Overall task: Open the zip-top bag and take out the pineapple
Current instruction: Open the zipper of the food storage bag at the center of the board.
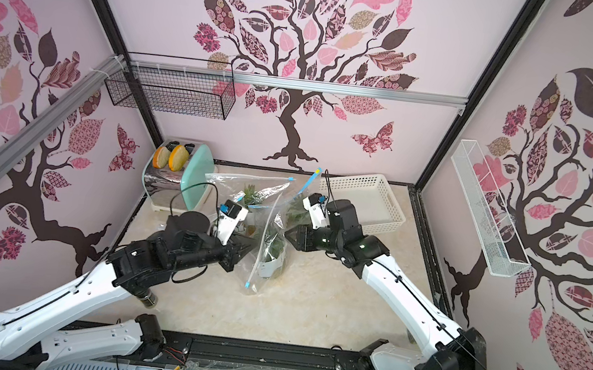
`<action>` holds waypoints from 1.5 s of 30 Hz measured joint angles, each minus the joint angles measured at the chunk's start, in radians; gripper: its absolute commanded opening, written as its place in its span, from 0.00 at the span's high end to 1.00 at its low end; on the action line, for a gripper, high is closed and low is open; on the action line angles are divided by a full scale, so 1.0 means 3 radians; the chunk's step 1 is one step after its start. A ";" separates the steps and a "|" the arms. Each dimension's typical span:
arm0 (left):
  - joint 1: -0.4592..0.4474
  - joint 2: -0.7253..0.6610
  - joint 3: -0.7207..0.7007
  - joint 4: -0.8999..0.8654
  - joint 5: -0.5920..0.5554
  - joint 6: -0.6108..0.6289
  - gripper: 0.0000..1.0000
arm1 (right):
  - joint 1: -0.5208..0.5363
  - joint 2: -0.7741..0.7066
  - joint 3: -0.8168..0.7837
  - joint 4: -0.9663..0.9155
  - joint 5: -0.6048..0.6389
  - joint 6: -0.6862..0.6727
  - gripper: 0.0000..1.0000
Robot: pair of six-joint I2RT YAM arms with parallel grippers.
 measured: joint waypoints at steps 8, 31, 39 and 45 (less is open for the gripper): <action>0.0491 0.0086 -0.0027 0.0008 0.0446 0.0310 0.70 | 0.0013 -0.0039 0.0057 -0.0029 -0.0271 0.0036 0.49; 0.0504 0.0367 -0.0354 0.0581 0.0932 0.0270 1.00 | 0.0237 0.0229 0.0037 0.0276 -0.0234 0.0224 1.00; 0.0515 0.0244 -0.0409 0.0548 0.0652 0.0294 1.00 | -0.0001 0.0024 0.0003 -0.0010 -0.0183 0.0034 1.00; 0.0540 0.0178 -0.0473 0.0551 0.0557 0.0292 1.00 | -0.0240 -0.0093 -0.0038 -0.0187 -0.0188 -0.0131 1.00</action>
